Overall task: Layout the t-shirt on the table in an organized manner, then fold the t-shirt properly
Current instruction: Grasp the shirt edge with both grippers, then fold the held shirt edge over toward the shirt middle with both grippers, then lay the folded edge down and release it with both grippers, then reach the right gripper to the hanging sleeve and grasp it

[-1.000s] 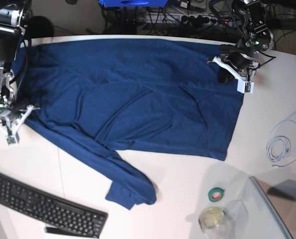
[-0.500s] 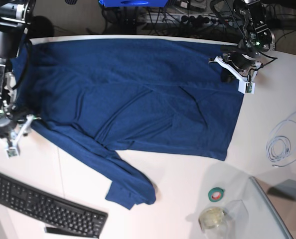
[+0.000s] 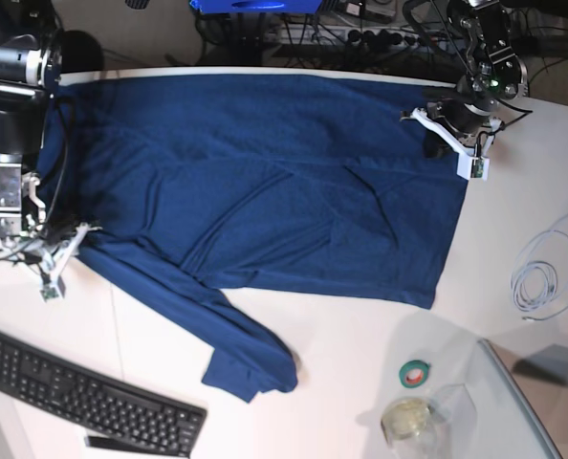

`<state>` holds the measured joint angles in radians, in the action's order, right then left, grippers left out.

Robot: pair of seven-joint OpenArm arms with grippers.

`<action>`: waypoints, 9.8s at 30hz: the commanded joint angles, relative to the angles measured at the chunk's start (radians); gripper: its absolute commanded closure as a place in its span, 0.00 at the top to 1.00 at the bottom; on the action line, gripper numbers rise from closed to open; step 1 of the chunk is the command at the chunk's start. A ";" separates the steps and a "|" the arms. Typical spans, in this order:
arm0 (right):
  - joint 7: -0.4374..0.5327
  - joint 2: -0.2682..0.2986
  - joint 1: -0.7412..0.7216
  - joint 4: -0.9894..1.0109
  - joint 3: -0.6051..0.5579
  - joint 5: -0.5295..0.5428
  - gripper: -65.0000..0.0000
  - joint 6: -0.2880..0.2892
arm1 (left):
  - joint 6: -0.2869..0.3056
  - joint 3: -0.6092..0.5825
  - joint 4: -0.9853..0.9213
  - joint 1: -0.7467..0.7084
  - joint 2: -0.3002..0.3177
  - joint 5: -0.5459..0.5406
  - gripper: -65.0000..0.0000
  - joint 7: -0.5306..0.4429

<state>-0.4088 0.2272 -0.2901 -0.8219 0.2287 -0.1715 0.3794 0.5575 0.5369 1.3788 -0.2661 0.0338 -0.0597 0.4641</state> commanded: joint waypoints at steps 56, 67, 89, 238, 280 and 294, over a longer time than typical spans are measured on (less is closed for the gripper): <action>0.014 0.039 -0.070 0.094 0.294 0.003 0.46 0.151 | 0.005 0.107 0.133 0.024 0.064 -0.012 0.00 -0.005; 0.004 0.034 -0.065 0.094 0.292 0.002 0.00 0.152 | 0.005 0.099 -0.115 0.317 0.191 0.001 0.00 -0.003; 0.004 0.031 -0.018 0.005 0.285 -0.001 0.00 0.157 | -0.215 -0.439 -1.225 0.960 0.226 0.001 0.70 -0.397; -0.072 0.031 0.303 -0.451 0.335 0.002 0.00 0.307 | -0.193 -0.082 0.357 -0.068 0.202 -0.294 0.00 0.189; -0.255 -0.050 0.308 -0.706 0.383 -0.004 0.80 0.298 | -0.201 -0.082 0.416 -0.123 0.174 -0.160 0.60 0.190; -0.213 -0.110 0.104 -0.564 0.016 0.000 0.80 0.278 | -0.193 0.272 0.457 -0.118 0.088 -0.170 0.61 0.190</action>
<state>-0.6270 0.0937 -0.1665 -1.3685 0.2337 -0.1577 0.6735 0.3637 0.8070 1.8179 -0.3878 0.1089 -0.2153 0.6758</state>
